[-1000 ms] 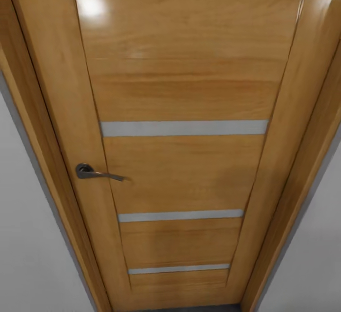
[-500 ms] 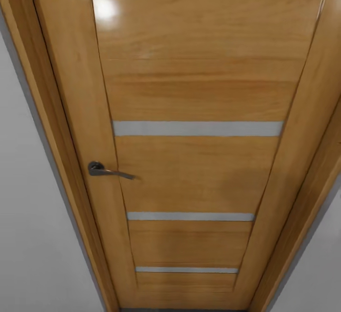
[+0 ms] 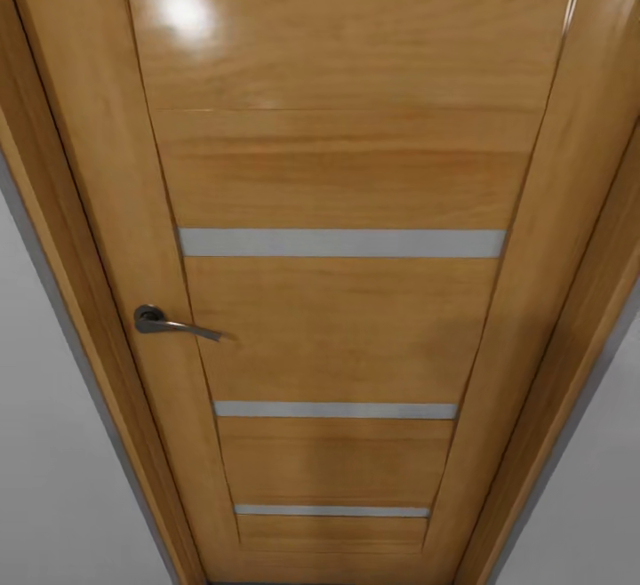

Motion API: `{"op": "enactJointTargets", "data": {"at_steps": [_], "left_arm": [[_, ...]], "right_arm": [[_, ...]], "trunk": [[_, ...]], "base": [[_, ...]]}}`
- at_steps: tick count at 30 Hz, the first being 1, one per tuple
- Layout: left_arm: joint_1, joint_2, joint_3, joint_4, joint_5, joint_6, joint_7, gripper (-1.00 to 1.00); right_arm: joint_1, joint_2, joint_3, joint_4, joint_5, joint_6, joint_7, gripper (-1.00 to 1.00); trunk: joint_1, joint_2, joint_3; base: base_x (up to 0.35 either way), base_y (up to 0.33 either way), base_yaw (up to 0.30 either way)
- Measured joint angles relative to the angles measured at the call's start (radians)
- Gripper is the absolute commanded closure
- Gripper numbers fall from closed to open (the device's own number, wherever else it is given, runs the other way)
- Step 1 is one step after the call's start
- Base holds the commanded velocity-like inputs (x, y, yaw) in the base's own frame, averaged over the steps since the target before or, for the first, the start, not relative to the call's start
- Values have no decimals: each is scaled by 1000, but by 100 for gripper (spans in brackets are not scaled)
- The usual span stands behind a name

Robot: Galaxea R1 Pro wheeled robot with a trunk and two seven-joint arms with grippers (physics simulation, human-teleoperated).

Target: Move the two storage containers from the living room to the garage. In the garage, place one container on the floor and stack the other container on top of it (either order is fine).

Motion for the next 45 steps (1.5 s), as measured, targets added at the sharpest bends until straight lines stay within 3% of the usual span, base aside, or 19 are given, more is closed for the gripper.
{"op": "enactJointTargets", "data": {"at_steps": [45], "left_arm": [[0,-2,0,0,-2,0,0,-100]], "right_arm": [[0,0,0,0,0,0,0,-100]], "trunk": [[0,0,0]], "base": [[34,0,0]]}}
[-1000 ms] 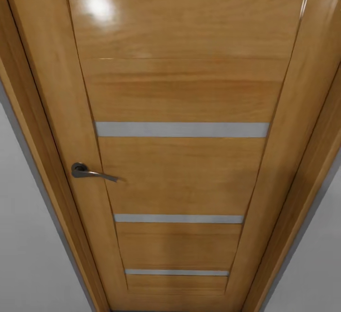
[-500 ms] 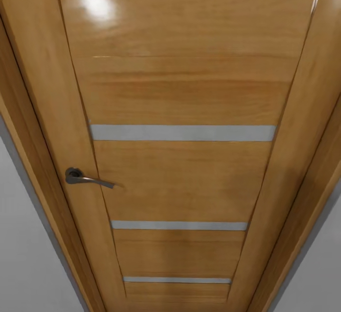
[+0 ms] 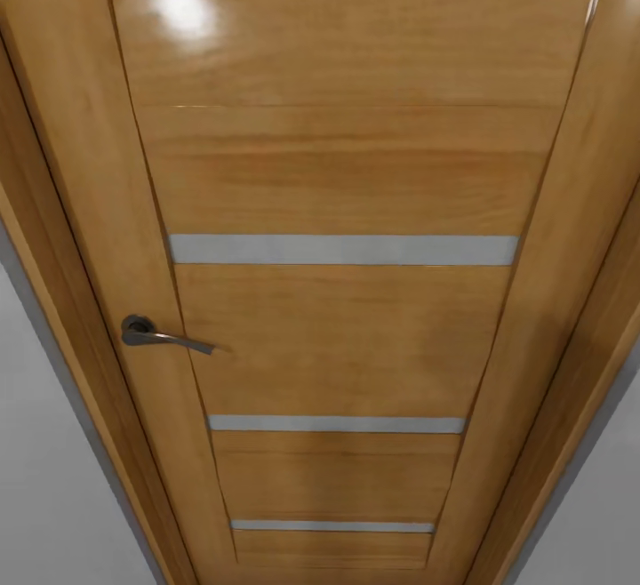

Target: Move the two storage containers from the living room to the garage. In the garage, place one container on the floor and stack the other container on top of it (either order is fine).

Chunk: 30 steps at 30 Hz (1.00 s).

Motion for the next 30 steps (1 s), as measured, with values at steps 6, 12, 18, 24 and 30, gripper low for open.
{"op": "enactJointTargets", "data": {"at_steps": [6,12,18,24,30], "left_arm": [[0,0,0,0,1,0,0,-100],[0,0,0,0,1,0,0,-100],[0,0,0,0,1,0,0,-100],[0,0,0,0,1,0,0,-100],[0,0,0,0,0,0,-1,-100]], "right_arm": [[-1,0,0,0,0,0,0,-100],[0,0,0,0,0,0,0,-100],[0,0,0,0,0,0,0,-100],[0,0,0,0,0,0,0,-100],[-1,0,0,-1,0,0,0,-100]], "trunk": [[0,0,0],[1,0,0],[0,0,0],[0,0,0],[0,0,0]], "base": [[-171,0,0],[-282,0,0],[-199,0,0],[-21,0,0],[-2,0,0]]}}
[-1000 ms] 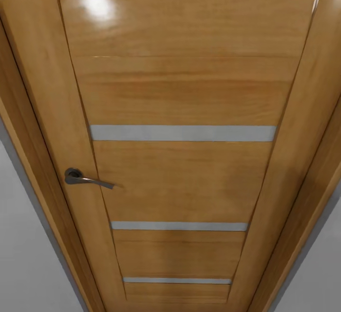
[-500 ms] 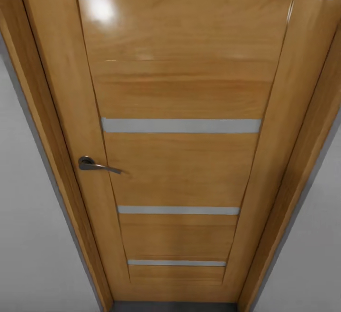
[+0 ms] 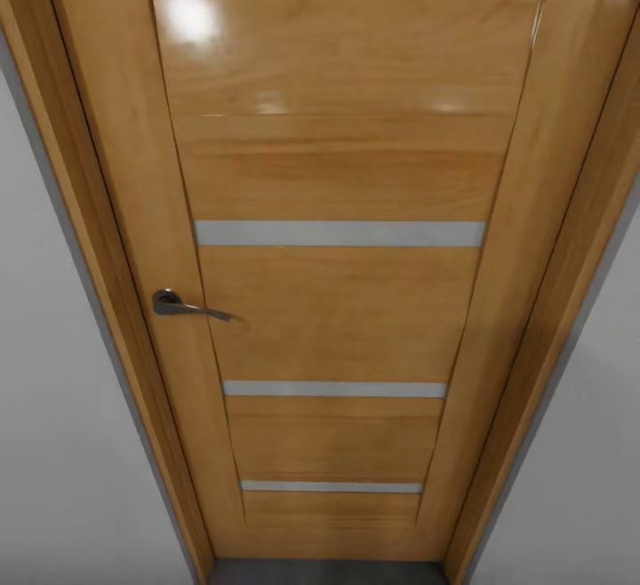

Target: Move the two storage containers from the living room to the garage. In the garage, place one container on the floor and stack the other container on top of it (either order is fine).

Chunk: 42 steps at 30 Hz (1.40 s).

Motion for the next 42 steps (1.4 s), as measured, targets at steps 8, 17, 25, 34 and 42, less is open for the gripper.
{"op": "enactJointTargets", "data": {"at_steps": [8,17,25,34,42], "left_arm": [[0,1,0,0,0,0,0,-100],[0,0,-8,-2,-6,0,0,-100],[0,1,-10,-3,-7,0,0,-100],[0,2,-10,-3,-7,0,1,-100],[0,2,-10,-3,-7,0,-1,-100]], "right_arm": [[0,-3,0,0,0,0,0,-100],[0,-3,0,0,0,-4,1,-100],[0,0,0,0,0,-5,1,-100],[0,-5,2,0,1,-5,-1,-100],[0,-6,21,-8,16,-3,-11,-100]], "trunk": [[0,0,0],[0,0,0],[0,0,0],[0,0,0],[0,0,0]], "base": [[0,0,0],[0,0,0],[0,0,0],[0,0,0],[0,0,0]]}}
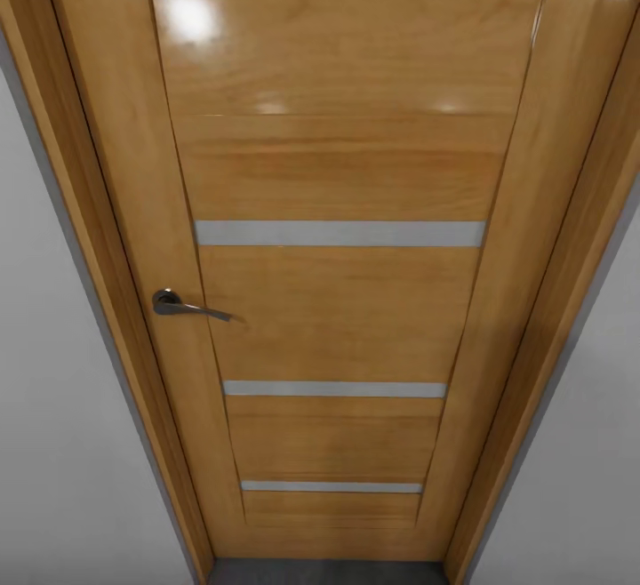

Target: Move the two storage containers from the living room to the garage. In the garage, place one container on the floor and stack the other container on top of it (either order is fine).

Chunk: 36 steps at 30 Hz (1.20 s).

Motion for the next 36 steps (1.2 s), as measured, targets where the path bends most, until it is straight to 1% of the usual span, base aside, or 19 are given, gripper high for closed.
{"op": "enactJointTargets", "data": {"at_steps": [2,5,6,7,8,9,10,12,13,16,17,18,22,23,27,28,31,32,36], "left_arm": [[0,0,0,0,0,0,0,-100],[0,0,0,0,0,0,1,-100],[0,0,0,0,0,0,0,-100],[0,0,0,0,0,0,0,-100],[0,0,0,0,0,0,0,-100],[0,0,0,0,0,0,0,-100],[0,0,0,0,0,0,0,-100],[0,0,0,0,0,0,1,-100],[0,0,0,0,0,0,1,-100],[0,0,0,0,0,0,0,-100],[0,0,0,0,0,0,0,-100],[0,0,0,0,0,0,0,-100],[0,0,0,0,0,0,0,-100],[0,0,0,0,0,0,0,-100],[0,0,0,0,0,0,1,-100],[0,0,0,0,0,0,0,-100],[0,0,0,0,0,0,0,-100],[0,0,0,0,0,0,0,-100],[0,0,0,0,0,0,0,-100]], "right_arm": [[0,-4,6,-20,1,-3,0,-100],[-1,-8,12,-122,0,4,1,-100],[-2,-12,14,-175,0,8,2,-100],[-2,-23,14,-229,0,13,2,-100],[-2,-30,14,-255,-1,17,2,-100],[-2,-47,14,-304,-1,31,2,-100],[-2,-54,15,-329,-1,39,1,-100],[-2,-79,15,-424,-2,81,2,-100],[-3,-85,15,-448,-2,93,2,-100],[-7,-117,14,-571,-3,152,5,-100],[-12,-121,14,-588,-3,160,7,-100],[-50,-130,12,-635,-8,194,15,-100],[-109,-132,12,-657,-10,212,22,-100],[-146,-128,12,-660,-10,233,24,-100],[-238,-122,13,-678,-11,277,48,-100],[-256,-123,13,-710,-11,294,58,-100],[-270,-124,13,-812,-11,356,66,-100],[-273,-125,13,-884,-11,404,68,-100],[-276,-126,9,-1087,-11,525,66,-100]], "trunk": [[0,0,0],[0,0,0],[0,0,0],[0,0,0],[0,0,0],[0,0,0],[0,0,0],[0,0,0],[0,0,0],[0,0,0],[0,0,0],[0,0,0],[0,0,0],[0,0,0],[0,0,0],[0,0,0],[0,0,0],[0,0,0],[0,0,0]], "base": [[0,0,0],[0,0,0],[0,0,0],[0,0,0],[0,0,0],[0,0,0],[0,0,0],[0,0,0],[0,0,0],[0,0,0],[0,0,0],[0,0,0],[0,0,0],[0,0,0],[0,0,0],[0,0,0],[0,0,0],[0,0,0],[0,0,0]]}}
